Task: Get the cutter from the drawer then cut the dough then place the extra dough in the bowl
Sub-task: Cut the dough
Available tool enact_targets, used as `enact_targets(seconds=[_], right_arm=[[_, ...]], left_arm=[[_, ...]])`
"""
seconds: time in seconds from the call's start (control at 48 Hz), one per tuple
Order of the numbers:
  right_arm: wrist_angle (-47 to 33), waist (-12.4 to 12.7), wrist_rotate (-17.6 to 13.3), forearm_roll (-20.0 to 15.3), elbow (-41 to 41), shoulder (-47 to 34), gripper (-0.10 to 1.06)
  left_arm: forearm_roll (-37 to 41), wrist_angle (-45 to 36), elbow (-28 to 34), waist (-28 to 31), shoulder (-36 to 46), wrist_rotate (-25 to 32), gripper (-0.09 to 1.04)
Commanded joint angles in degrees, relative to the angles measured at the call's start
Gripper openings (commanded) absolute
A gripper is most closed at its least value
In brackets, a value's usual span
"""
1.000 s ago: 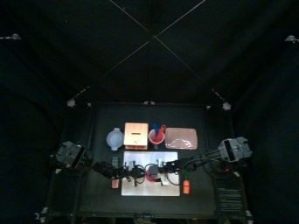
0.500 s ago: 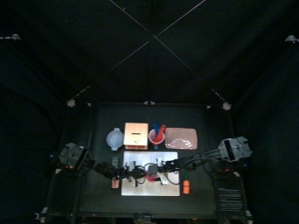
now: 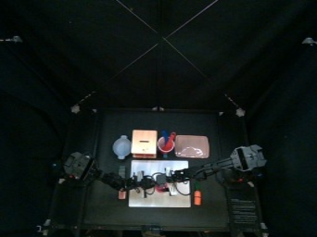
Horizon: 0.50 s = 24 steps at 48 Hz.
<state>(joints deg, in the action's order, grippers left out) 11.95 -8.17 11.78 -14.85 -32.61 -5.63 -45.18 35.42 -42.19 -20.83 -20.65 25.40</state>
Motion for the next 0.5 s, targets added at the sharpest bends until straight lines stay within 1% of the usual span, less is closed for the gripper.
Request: enact_targets(seconds=[0.021,0.167,0.375,0.5], right_arm=[[0.1,0.2,0.0,0.0,1.5,0.8,0.87],[0.7,0.2,0.0,0.0,1.6,0.6,0.84],[1.7,0.2,0.1,0.4,1.6,0.6,0.71],[2.4,0.2,0.0,0.8,2.0,0.6,0.66]], left_arm=[[-0.5,-1.1,0.6,0.3,0.0,-0.1,0.58],[-0.6,-1.1,0.7,0.3,-0.1,-0.1,0.58],[-0.6,-1.1,0.6,0.3,-0.1,-0.1,0.58],[-0.6,-1.1,0.7,0.3,-0.1,-0.1,0.58]])
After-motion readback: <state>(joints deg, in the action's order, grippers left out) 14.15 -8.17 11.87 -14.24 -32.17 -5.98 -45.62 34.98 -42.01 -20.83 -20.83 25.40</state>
